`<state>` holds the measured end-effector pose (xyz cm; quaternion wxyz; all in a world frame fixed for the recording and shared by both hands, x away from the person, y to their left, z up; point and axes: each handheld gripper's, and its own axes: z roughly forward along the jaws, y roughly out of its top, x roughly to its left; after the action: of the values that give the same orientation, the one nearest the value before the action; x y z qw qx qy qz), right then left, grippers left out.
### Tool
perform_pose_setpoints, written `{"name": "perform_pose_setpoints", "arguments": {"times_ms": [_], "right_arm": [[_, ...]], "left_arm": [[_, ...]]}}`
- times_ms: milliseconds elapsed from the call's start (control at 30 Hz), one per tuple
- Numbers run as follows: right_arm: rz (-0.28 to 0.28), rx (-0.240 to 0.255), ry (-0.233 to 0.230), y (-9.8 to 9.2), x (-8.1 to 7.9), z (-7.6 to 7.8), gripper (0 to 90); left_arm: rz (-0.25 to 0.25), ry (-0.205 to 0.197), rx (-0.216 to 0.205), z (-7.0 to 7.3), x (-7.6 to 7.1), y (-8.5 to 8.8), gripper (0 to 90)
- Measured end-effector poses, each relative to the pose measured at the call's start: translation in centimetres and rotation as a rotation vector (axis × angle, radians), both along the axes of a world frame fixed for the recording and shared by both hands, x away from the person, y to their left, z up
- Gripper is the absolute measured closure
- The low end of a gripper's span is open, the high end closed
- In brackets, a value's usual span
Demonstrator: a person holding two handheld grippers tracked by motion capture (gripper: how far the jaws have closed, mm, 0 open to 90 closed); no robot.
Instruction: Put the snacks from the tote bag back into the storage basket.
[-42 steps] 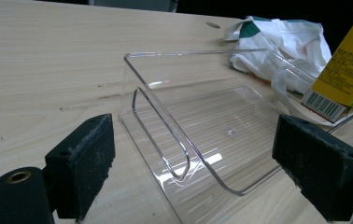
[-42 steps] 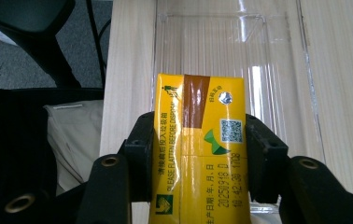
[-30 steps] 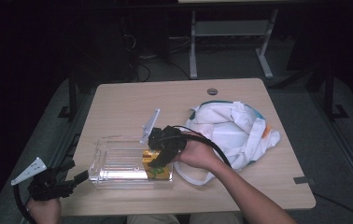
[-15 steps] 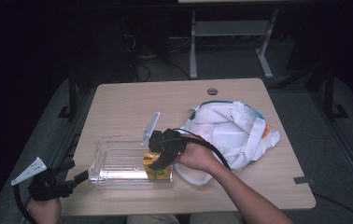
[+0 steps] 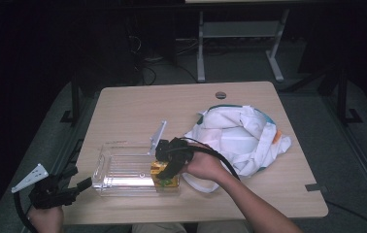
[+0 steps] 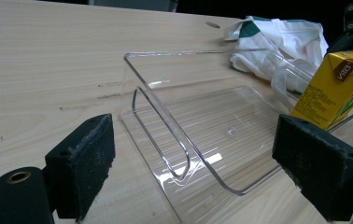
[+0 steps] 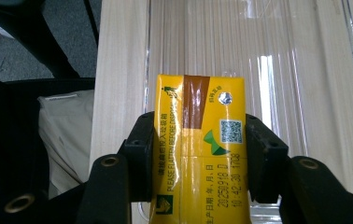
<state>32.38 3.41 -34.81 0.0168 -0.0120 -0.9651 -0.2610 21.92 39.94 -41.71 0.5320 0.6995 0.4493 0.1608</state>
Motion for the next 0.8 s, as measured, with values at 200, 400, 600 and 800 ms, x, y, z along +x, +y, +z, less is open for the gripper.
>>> {"name": "perform_pose_setpoints", "arguments": {"times_ms": [200, 400, 600, 800], "right_arm": [[-0.003, -0.002, 0.007, 0.0, 0.0, -0.2, 51.8], [-0.001, -0.010, 0.014, 0.0, 0.1, -0.6, 51.8], [0.004, -0.020, 0.023, 0.0, 0.0, -1.0, 51.6], [0.012, -0.018, 0.032, -0.2, 0.0, -1.3, 51.2]], "left_arm": [[0.000, -0.002, -0.001, 0.0, 0.0, 0.0, 12.8], [0.004, 0.003, -0.006, 0.0, 0.0, 0.0, 12.8], [0.003, 0.003, -0.007, 0.0, 0.0, -0.1, 12.8], [0.004, 0.003, -0.010, 0.0, 0.0, -0.1, 12.8]]}}
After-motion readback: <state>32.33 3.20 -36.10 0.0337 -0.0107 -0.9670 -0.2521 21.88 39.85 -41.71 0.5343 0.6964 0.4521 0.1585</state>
